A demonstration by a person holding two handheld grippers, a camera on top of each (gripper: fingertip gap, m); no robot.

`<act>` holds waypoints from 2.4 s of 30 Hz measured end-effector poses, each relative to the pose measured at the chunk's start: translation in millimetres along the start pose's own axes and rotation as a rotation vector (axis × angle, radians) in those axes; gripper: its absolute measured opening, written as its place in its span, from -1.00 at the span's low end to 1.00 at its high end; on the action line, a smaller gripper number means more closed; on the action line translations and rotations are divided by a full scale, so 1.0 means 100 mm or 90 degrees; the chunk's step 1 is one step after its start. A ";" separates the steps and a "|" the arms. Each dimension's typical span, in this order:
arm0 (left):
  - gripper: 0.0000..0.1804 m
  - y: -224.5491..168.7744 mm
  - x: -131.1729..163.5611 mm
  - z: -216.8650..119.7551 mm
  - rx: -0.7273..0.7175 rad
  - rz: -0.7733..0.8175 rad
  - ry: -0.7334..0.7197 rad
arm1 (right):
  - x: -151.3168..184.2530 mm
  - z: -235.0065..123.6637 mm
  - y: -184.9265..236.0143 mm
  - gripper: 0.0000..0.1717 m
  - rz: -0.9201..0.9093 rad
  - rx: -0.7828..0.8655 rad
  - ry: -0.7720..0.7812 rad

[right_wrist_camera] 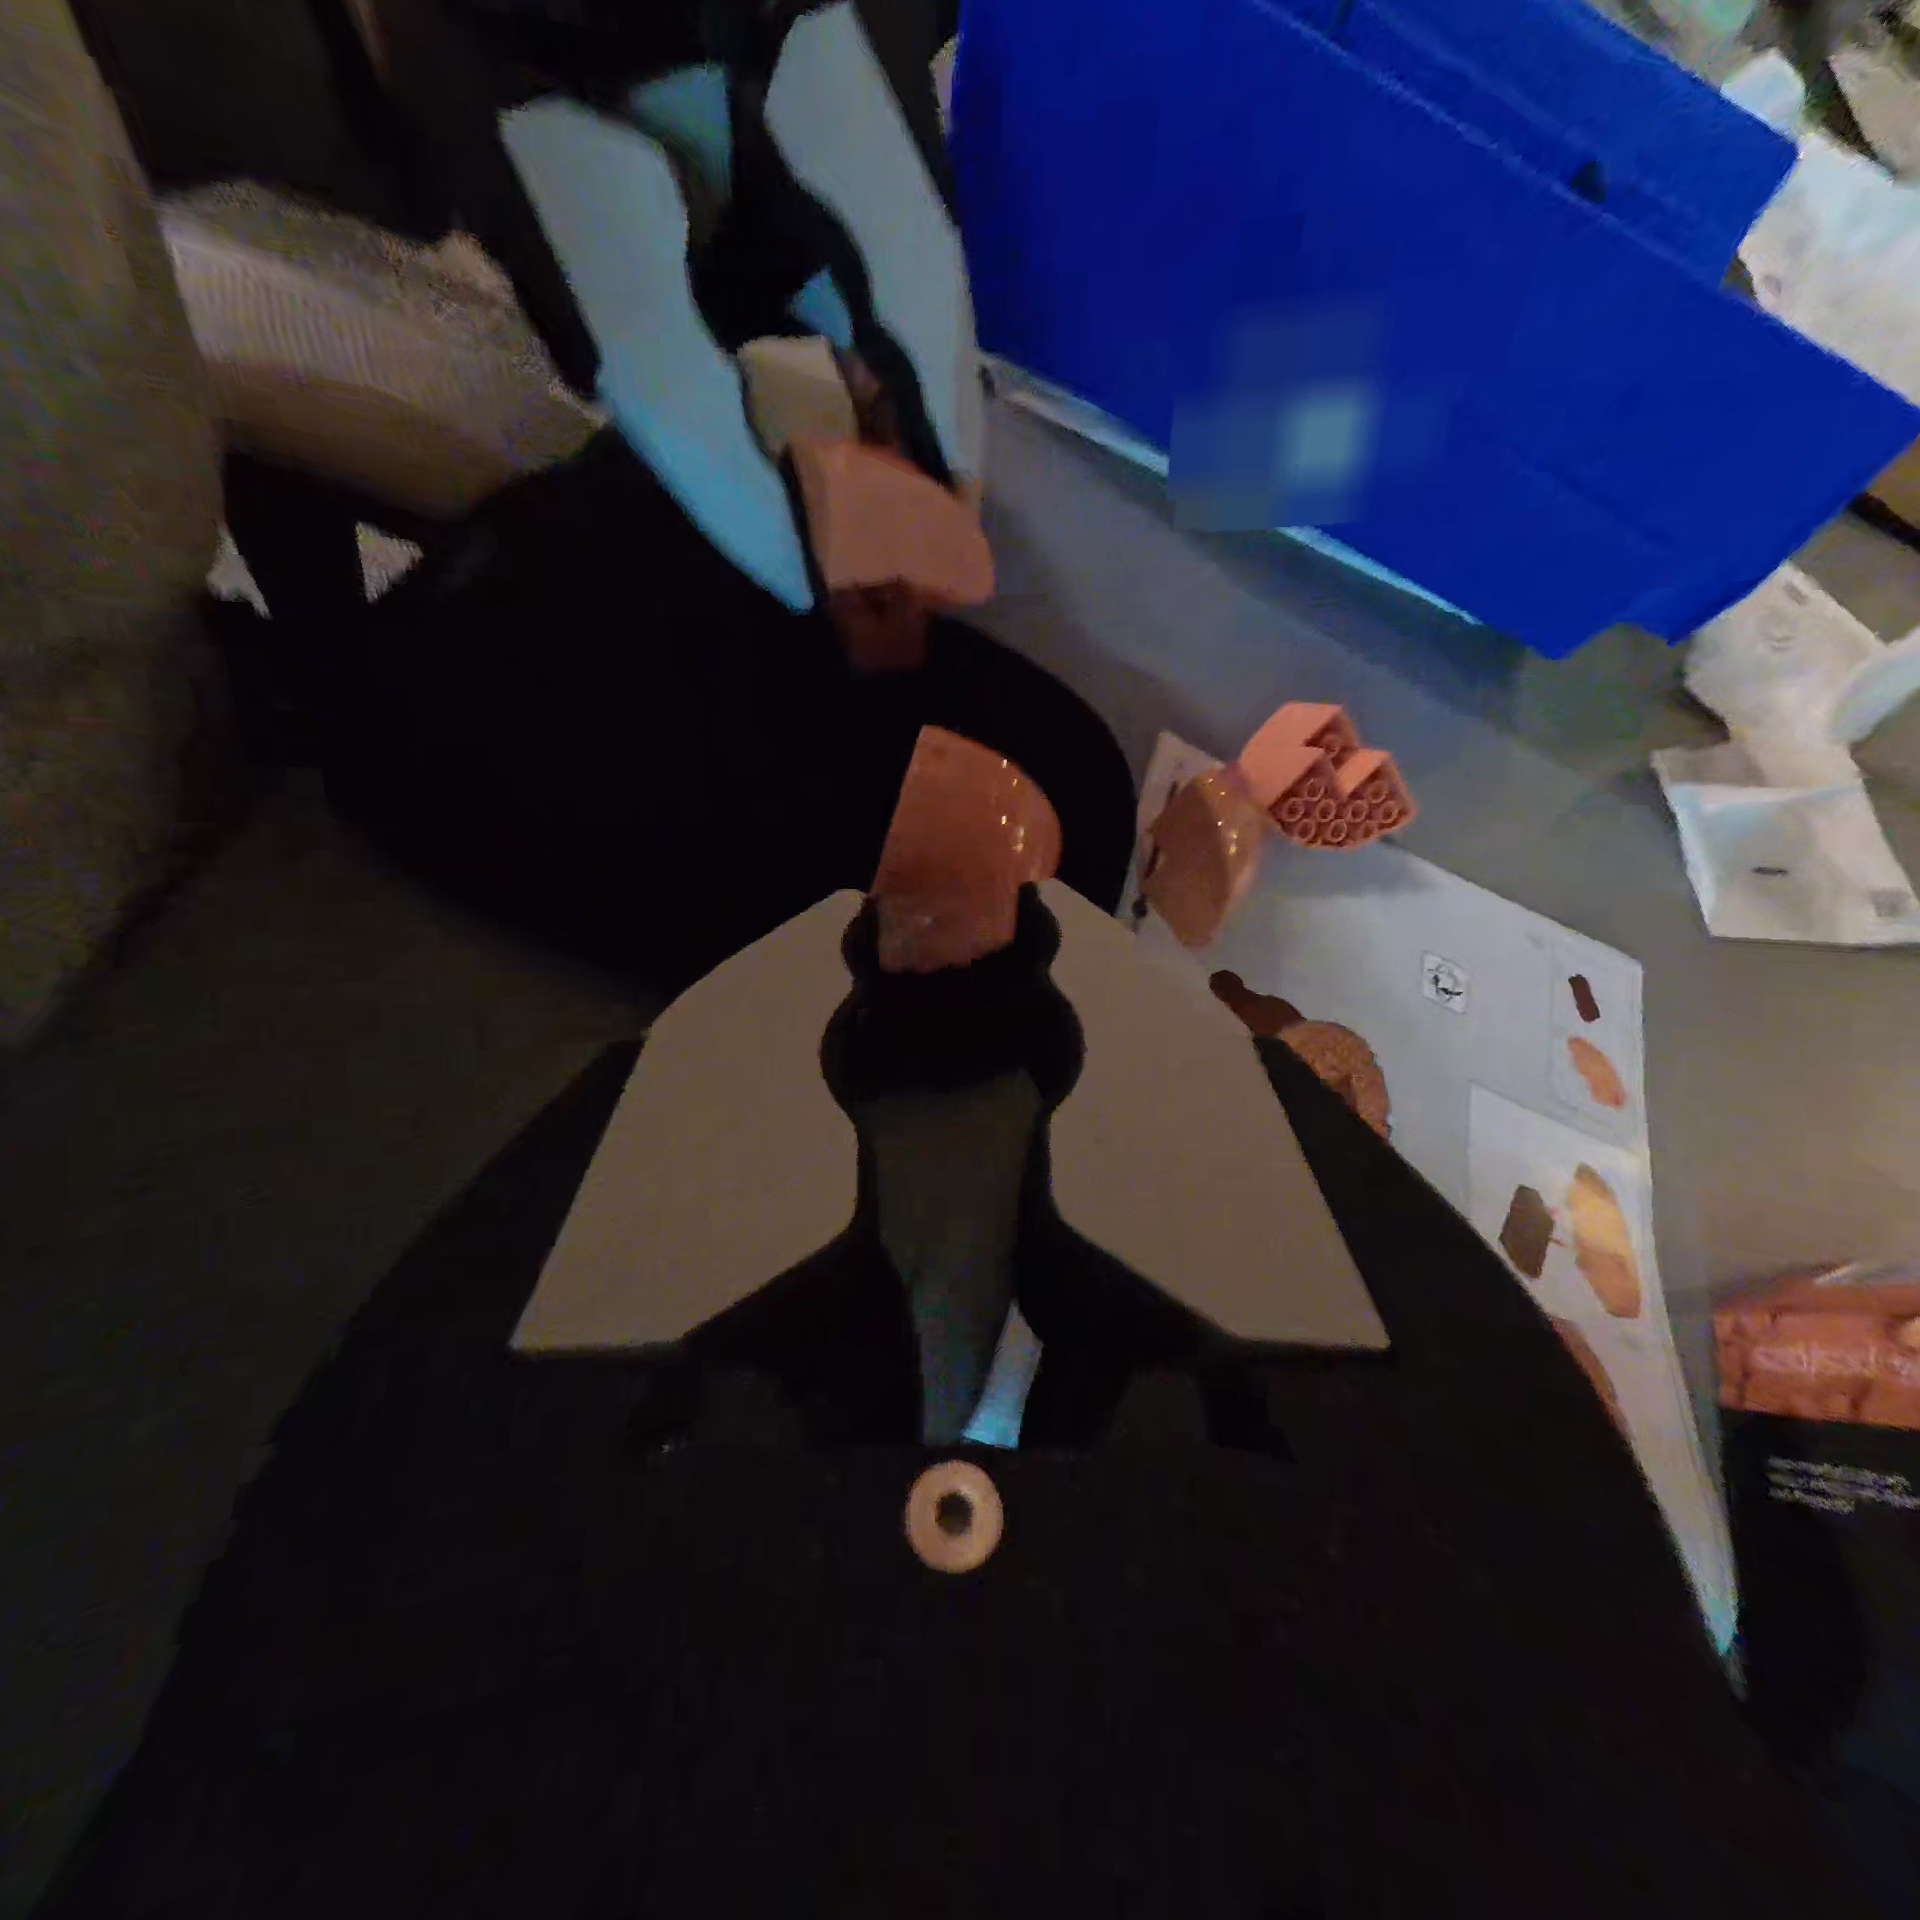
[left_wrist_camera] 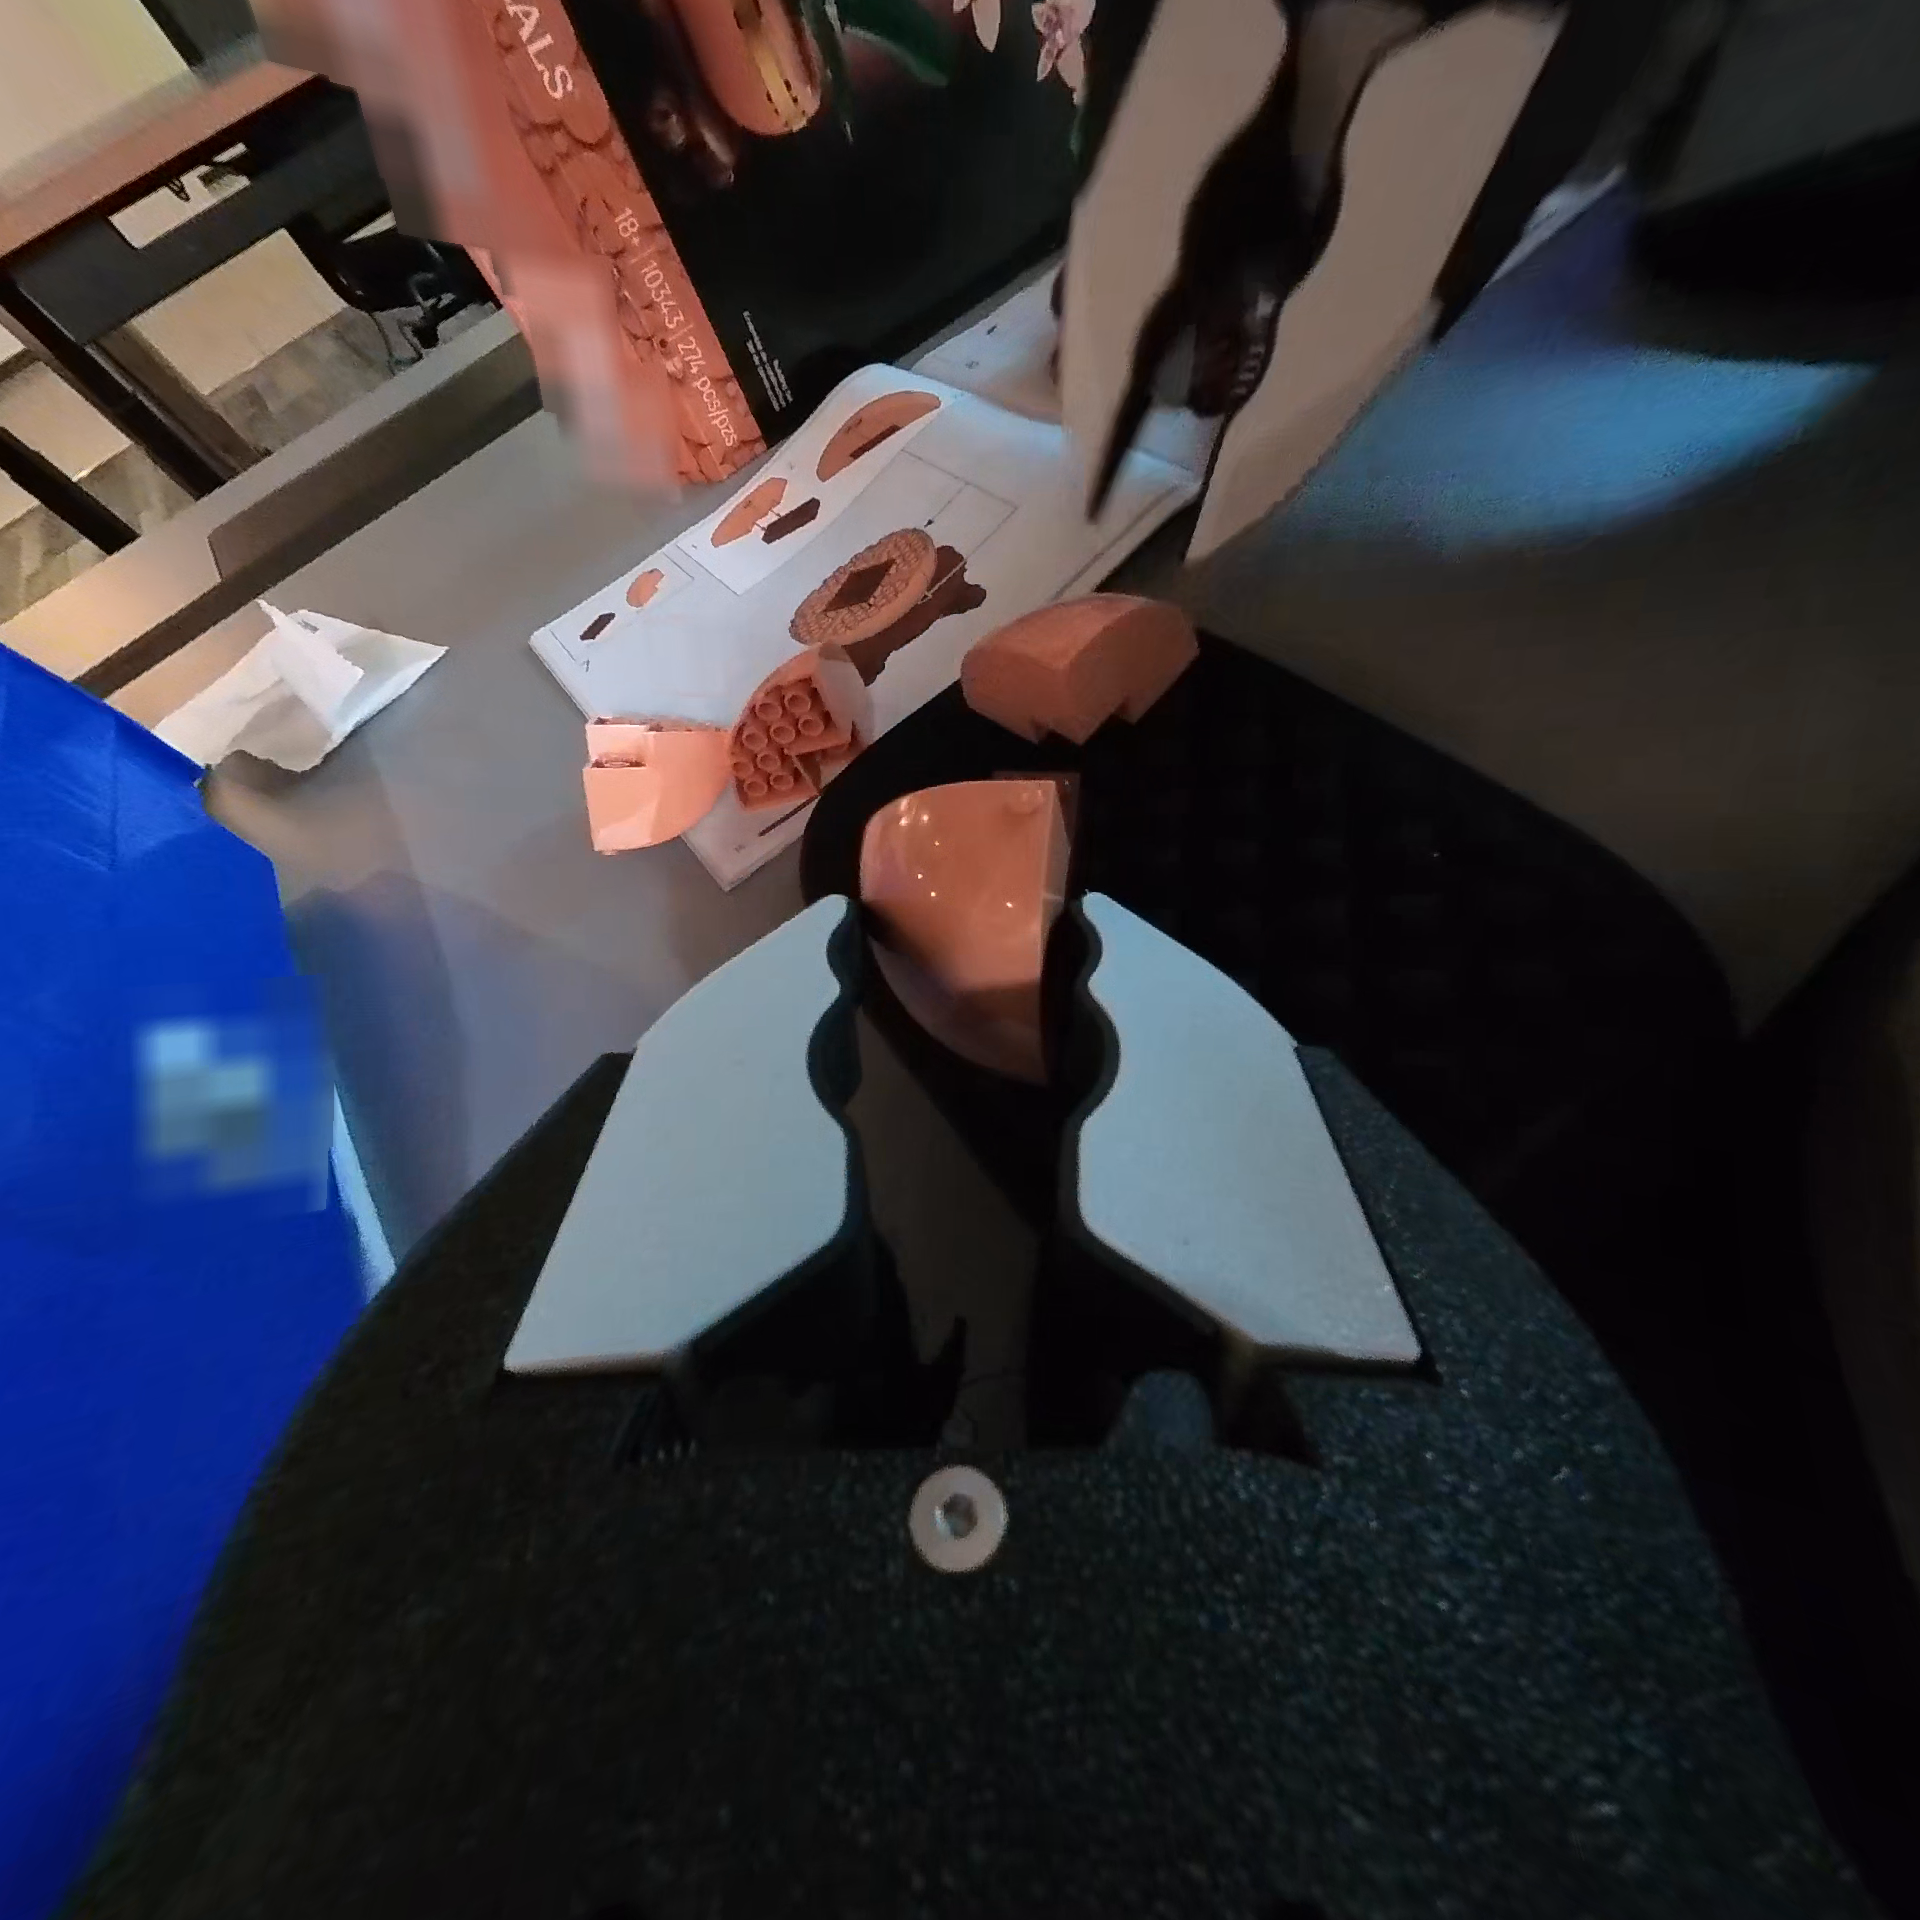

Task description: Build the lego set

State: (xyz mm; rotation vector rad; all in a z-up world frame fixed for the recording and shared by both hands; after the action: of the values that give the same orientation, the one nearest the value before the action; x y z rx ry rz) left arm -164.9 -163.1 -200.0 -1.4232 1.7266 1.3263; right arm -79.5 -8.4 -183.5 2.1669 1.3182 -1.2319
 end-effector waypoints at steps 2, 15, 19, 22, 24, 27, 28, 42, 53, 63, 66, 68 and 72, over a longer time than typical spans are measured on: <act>-0.60 0.00 0.01 0.01 -0.001 0.001 0.004 | -0.10 0.03 -0.01 -0.62 0.107 0.025 0.038; -0.60 -0.02 0.03 0.06 0.041 0.026 0.003 | -0.03 0.34 0.04 -0.56 0.024 -0.105 0.107; -0.60 -0.04 0.02 0.05 0.067 0.035 -0.006 | -0.08 0.28 -0.07 -0.55 -0.005 -0.304 -0.031; -0.60 -0.06 0.03 0.07 0.066 0.047 0.008 | 0.02 0.32 -0.26 -0.43 -0.013 -0.323 0.104; -0.60 -0.07 0.04 0.07 0.061 0.050 0.013 | 0.08 0.32 -0.31 -0.32 -0.024 -0.330 0.180; -0.60 -0.08 0.03 0.08 0.065 0.041 0.011 | 0.09 0.29 -0.29 -0.38 -0.027 -0.326 0.182; -0.60 -0.08 0.02 0.10 0.065 0.045 0.012 | 0.11 0.27 -0.30 -0.39 -0.029 -0.308 0.186; -0.59 -0.09 0.00 0.19 0.072 0.054 0.016 | -0.37 0.37 0.07 -0.48 0.085 0.101 0.321; -0.60 -0.06 -0.07 0.18 0.066 0.037 -0.013 | -0.03 0.21 -0.09 -0.67 0.070 0.113 0.301; -0.59 -0.07 -0.11 0.39 0.072 0.060 0.018 | 0.06 0.19 -0.17 -0.67 0.061 0.030 0.259; -0.60 -0.09 -0.13 0.42 0.078 0.063 0.015 | 0.06 0.20 -0.19 -0.65 0.019 -0.004 0.261; -0.59 -0.09 -0.13 0.42 0.079 0.057 0.016 | 0.05 0.23 -0.21 -0.65 -0.007 -0.024 0.254; -0.60 -0.09 -0.11 0.41 0.065 0.040 0.029 | 0.06 0.23 -0.23 -0.67 0.013 -0.048 0.233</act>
State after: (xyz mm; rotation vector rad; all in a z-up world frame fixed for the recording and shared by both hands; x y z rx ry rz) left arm -161.0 -120.8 -209.4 -1.3617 1.8547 1.2279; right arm -109.7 -7.7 -198.3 2.4228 1.4459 -0.7844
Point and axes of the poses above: each gripper's, where its closed fingertips meet, z out along the fingers, x out of its underside, y = z × x across the jaws, the point moved 6 cm from there along -z, back along the fingers, and after that the axes turned 11 degrees about -x, right-handed, at the moved point
